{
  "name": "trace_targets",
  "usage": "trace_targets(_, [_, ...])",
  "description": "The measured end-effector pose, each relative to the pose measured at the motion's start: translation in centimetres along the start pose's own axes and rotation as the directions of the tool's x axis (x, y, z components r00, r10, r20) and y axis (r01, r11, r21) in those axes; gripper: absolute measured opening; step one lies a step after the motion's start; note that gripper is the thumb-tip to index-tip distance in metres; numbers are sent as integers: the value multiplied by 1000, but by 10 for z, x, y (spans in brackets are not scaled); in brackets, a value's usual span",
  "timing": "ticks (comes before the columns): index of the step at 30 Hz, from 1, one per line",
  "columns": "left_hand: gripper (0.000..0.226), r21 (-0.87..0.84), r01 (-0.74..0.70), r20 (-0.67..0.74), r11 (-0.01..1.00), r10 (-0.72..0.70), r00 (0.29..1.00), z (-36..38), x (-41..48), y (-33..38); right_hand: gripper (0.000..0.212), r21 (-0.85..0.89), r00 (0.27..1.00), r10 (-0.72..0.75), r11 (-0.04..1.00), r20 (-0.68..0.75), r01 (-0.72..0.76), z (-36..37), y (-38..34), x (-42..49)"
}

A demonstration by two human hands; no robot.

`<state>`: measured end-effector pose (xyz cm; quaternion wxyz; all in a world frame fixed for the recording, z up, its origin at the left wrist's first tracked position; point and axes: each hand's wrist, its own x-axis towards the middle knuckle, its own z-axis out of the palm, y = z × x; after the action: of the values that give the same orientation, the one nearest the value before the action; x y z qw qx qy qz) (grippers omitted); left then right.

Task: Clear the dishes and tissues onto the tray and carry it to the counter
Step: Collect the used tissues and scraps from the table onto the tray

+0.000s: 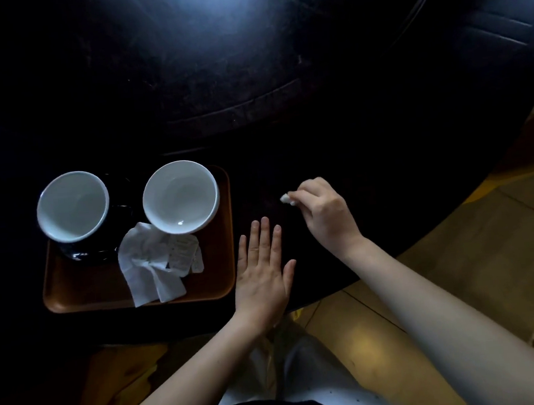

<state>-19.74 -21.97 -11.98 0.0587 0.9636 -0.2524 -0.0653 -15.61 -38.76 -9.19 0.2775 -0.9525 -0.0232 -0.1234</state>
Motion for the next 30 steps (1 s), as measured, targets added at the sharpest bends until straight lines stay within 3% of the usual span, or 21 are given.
trace_targets(4, [64,-13,-3,-1,1000,3,1000,-1,0,-1,15,-6,999,31,1000,15,-31,-7,1,-8])
trace_targets(8, [64,-27,-15,21,1000,16,1000,-3,0,-1,15,52,934,312,950,-175,-307,-15,10,15])
trace_targets(11, [63,-36,-5,27,999,6,1000,-2,0,-2,15,77,884,425,905,-193,-418,-12,17,33])
trace_targets(14, [62,-29,3,51,1000,-1,999,-2,0,-2,16,40,911,390,921,-134,-389,-5,15,36])
trace_targets(18, [63,-21,-3,89,1000,5,996,-7,1,-1,16,23,986,166,986,-5,-166,-1,3,17])
trace_targets(23, [63,-22,-7,133,1000,10,991,-12,1,-1,23,-7,993,14,1000,113,-13,-10,-4,-16])
trace_targets(27, [65,-37,-11,177,999,17,984,-24,4,-2,25,6,985,98,995,140,-100,-17,-12,-38])
trace_targets(30, [60,-121,-63,216,991,88,973,-44,11,-7,19,133,940,330,931,91,-340,-17,-24,-40])
